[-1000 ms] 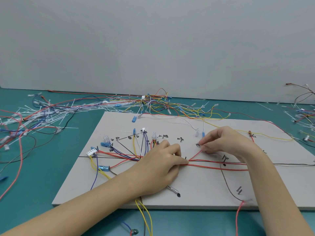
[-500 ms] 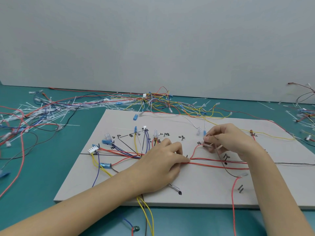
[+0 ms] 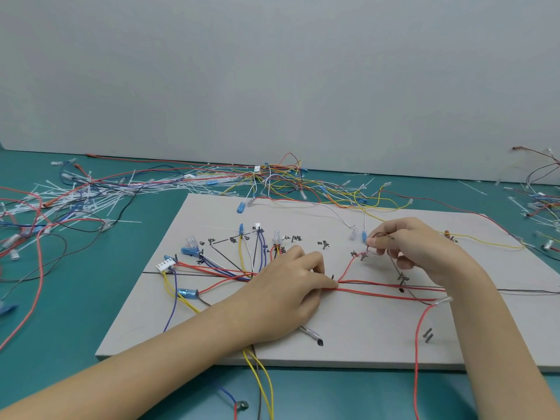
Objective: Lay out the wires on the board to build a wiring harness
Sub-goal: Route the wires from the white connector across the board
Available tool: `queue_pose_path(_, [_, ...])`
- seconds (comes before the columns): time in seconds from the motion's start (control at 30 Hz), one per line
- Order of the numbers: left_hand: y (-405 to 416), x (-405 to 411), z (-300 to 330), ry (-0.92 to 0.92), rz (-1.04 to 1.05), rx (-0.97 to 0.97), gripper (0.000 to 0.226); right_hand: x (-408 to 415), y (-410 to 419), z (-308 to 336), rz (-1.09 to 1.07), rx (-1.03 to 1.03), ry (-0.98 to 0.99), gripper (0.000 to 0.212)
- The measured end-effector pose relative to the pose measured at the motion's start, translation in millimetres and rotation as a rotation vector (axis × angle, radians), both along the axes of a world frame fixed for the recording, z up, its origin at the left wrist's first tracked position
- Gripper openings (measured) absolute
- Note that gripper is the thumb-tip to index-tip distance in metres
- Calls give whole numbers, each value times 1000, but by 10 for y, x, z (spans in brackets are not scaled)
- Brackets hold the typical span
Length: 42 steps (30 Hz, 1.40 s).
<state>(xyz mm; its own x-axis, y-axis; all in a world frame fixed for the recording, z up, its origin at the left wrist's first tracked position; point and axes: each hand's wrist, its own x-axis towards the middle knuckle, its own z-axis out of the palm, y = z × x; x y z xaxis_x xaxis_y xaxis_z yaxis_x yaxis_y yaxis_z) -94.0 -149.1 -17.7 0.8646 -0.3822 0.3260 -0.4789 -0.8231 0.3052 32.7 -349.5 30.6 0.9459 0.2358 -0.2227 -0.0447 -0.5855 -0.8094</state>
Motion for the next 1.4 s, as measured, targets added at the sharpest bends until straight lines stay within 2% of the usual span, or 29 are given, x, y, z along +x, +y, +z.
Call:
queue_pose_path(0.17, [-1,7,-9,3,3,0,37,20,-26,-55,-19,-144,8,16])
queue_pose_path(0.5, [-2,5,0,-6,-2,0,37,8,177,-206,-73,-196,-236,32])
queue_pose_path(0.7, [-1,-1,6,2,1,-6,38,-55,242,-180,-3,-236,-329,13])
queue_pose_path(0.9, [-9,6,10,-5,8,-53,37,-166,375,-191,135,-440,-541,9])
queue_pose_path(1.07, [-7,-4,12,-119,110,-148,22,-318,553,-213,271,-529,-656,14])
queue_pose_path(1.2, [-4,-8,31,-147,143,-174,20,-386,591,-187,345,-409,-595,18])
queue_pose_path(1.4, [-4,-12,42,-139,174,-196,14,-428,609,-157,328,-471,-626,11])
